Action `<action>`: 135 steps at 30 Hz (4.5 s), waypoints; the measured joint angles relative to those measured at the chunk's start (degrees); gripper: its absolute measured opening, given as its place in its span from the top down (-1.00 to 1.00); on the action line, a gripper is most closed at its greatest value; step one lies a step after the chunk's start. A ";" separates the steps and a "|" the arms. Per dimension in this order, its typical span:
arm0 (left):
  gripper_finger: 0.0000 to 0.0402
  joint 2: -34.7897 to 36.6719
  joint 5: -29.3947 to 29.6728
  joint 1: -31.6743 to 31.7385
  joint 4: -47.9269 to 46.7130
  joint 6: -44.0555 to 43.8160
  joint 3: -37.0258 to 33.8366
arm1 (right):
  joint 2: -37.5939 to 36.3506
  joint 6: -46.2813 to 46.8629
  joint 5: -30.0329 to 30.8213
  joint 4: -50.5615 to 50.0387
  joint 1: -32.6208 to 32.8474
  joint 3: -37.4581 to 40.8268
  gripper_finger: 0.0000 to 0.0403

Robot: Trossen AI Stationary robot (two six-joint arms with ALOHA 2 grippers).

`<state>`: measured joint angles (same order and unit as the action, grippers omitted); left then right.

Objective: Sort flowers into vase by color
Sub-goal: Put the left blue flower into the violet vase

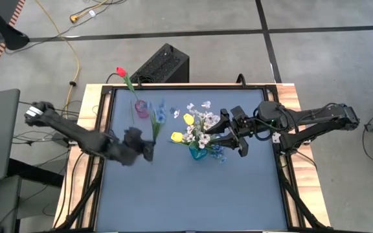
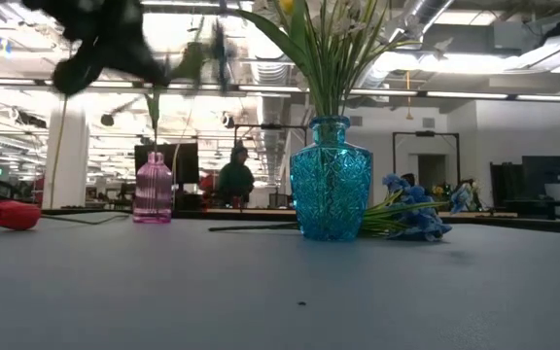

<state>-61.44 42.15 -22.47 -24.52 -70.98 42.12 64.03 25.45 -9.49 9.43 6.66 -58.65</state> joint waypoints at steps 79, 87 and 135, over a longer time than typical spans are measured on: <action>1.00 12.81 -34.46 61.18 43.50 78.50 -21.57 | -6.29 18.62 -4.18 -21.59 9.63 -0.07 0.07; 1.00 12.60 -35.54 61.15 43.72 76.87 -21.57 | -10.82 25.98 3.81 -50.02 13.26 -0.04 0.30; 0.50 13.10 -31.84 61.13 50.82 72.02 -29.39 | -12.33 23.61 7.80 -47.56 13.57 -0.02 0.43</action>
<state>-48.34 10.31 38.65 26.30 1.04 12.73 51.70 49.06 -1.69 -38.13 20.23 -58.67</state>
